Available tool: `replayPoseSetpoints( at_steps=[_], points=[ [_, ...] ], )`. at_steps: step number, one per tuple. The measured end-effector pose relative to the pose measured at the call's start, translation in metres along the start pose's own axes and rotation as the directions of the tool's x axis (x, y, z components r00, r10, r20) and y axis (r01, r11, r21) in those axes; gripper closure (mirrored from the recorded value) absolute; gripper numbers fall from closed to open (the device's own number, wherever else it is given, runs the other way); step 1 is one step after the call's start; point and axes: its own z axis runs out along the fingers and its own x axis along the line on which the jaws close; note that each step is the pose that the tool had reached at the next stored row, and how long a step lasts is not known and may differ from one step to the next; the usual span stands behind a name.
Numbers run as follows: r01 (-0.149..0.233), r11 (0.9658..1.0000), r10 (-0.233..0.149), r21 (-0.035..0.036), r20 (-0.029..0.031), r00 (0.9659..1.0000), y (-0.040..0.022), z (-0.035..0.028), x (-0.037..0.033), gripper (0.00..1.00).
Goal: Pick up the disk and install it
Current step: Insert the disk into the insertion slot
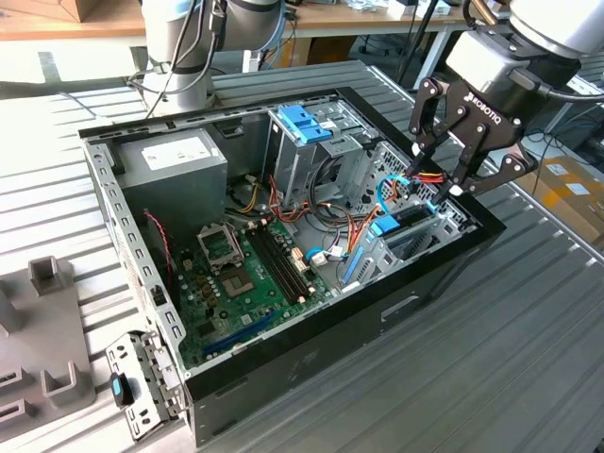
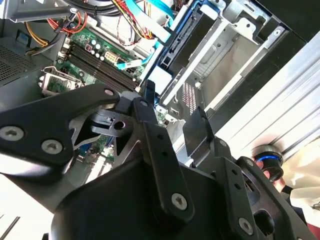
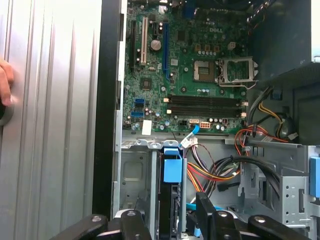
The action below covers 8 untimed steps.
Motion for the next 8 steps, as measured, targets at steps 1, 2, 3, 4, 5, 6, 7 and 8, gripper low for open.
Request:
replayPoseSetpoints(
  at_steps=[1, 2, 3, 4, 5, 6, 7, 8],
  points=[
    [0.000, 1.0000, 0.000, 0.0000, 0.0000, 1.0000, 0.0000, -0.0002, 0.0000, 0.49],
    [0.000, 1.0000, 0.000, 0.0000, 0.0000, 1.0000, 0.0000, -0.0002, -0.0003, 0.49],
    [0.000, 1.0000, 0.000, 0.0000, -0.0002, 1.0000, -0.0001, -0.0002, -0.0009, 0.49],
    [0.000, 1.0000, 0.000, 0.0000, 0.0000, 1.0000, -0.0001, -0.0001, -0.0014, 0.49],
    [0.000, 1.0000, 0.000, 0.0000, 0.0001, 1.0000, -0.0001, 0.0001, -0.0017, 0.51],
    [0.000, 1.0000, 0.000, 0.0001, 0.0000, 1.0000, -0.0001, 0.0004, -0.0021, 0.58],
    [0.000, 1.0000, 0.000, 0.0000, 0.0001, 1.0000, -0.0002, 0.0007, -0.0025, 0.64],
    [0.000, 1.0000, 0.000, -0.0001, 0.0001, 1.0000, -0.0002, 0.0010, -0.0029, 0.70]
  ],
)
